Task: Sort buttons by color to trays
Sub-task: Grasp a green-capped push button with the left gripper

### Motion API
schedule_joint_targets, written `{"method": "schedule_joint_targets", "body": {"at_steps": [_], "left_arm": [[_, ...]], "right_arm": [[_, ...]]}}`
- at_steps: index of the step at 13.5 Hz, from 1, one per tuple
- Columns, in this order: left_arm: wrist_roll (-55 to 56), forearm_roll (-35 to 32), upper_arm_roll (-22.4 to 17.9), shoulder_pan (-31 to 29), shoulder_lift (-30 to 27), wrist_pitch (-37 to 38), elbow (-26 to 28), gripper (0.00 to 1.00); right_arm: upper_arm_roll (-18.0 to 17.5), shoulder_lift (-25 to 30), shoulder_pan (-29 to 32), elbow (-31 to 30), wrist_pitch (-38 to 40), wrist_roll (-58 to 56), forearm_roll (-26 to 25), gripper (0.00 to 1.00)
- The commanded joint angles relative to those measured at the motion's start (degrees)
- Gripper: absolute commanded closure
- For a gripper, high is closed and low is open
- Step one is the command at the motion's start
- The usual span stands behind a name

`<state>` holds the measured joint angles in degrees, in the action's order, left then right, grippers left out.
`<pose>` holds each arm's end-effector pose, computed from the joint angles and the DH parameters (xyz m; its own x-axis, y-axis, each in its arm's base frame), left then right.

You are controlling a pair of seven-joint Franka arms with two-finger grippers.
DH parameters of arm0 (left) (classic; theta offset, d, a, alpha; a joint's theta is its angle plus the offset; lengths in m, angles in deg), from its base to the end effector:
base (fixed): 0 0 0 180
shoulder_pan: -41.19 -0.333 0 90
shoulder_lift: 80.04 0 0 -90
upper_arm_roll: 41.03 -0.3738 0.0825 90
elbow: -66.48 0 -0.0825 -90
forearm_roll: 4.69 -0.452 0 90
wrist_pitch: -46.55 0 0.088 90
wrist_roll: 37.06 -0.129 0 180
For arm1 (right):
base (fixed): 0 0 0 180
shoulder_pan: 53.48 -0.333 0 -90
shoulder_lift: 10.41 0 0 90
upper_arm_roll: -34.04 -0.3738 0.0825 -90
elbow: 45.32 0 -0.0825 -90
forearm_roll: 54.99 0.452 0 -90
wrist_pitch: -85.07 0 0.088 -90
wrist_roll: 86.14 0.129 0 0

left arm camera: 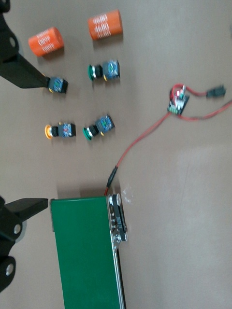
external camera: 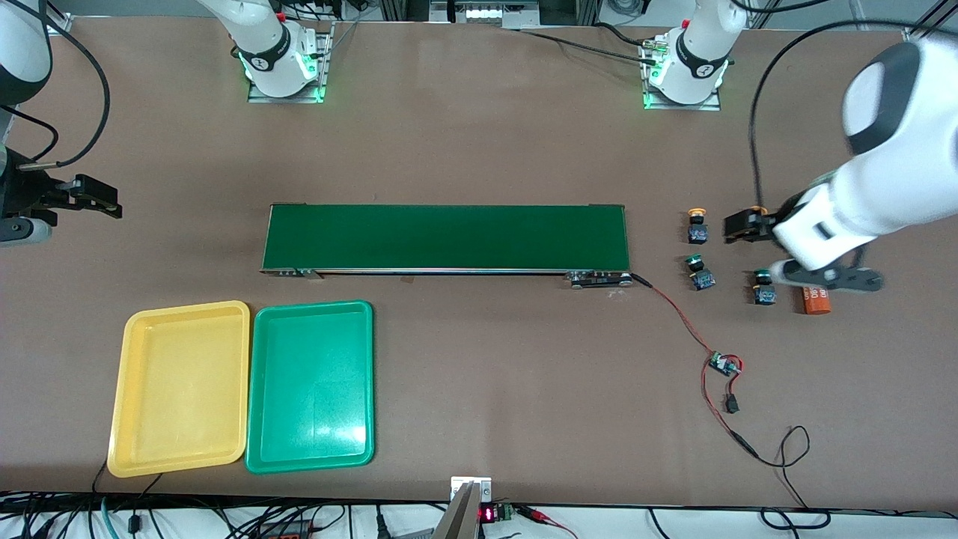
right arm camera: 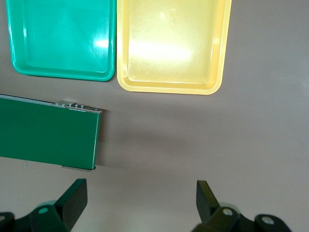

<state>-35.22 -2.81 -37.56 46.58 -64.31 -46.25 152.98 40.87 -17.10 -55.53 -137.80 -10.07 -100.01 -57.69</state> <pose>0.6972 -0.1082 0.5141 0.9791 -0.1190 -0.1649 -0.1134 -0.9926 0.0432 0.6609 -0.0571 0.5699 0.9834 0.1618 -0.0820 0.1656 -0.9853 0.0419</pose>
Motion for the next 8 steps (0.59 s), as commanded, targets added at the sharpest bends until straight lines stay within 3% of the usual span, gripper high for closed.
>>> {"method": "schedule_joint_targets", "body": {"at_steps": [1, 3, 8], "left_arm": [[-0.3, 0.0, -0.2, 0.2, 0.2, -6.4, 7.3, 0.00], [-0.7, 0.1, -0.3, -1.2, 0.1, -14.5, 13.6, 0.00], [1.4, 0.1, -0.3, -4.4, 0.1, -25.5, 26.2, 0.00]], "right_arm": [[-0.2, -0.2, 0.4, 0.7, 0.1, -0.7, -0.6, 0.00], [-0.2, -0.2, 0.4, 0.7, 0.1, -0.7, -0.6, 0.00], [-0.2, -0.2, 0.5, 0.7, 0.0, -0.7, -0.6, 0.00]]}}
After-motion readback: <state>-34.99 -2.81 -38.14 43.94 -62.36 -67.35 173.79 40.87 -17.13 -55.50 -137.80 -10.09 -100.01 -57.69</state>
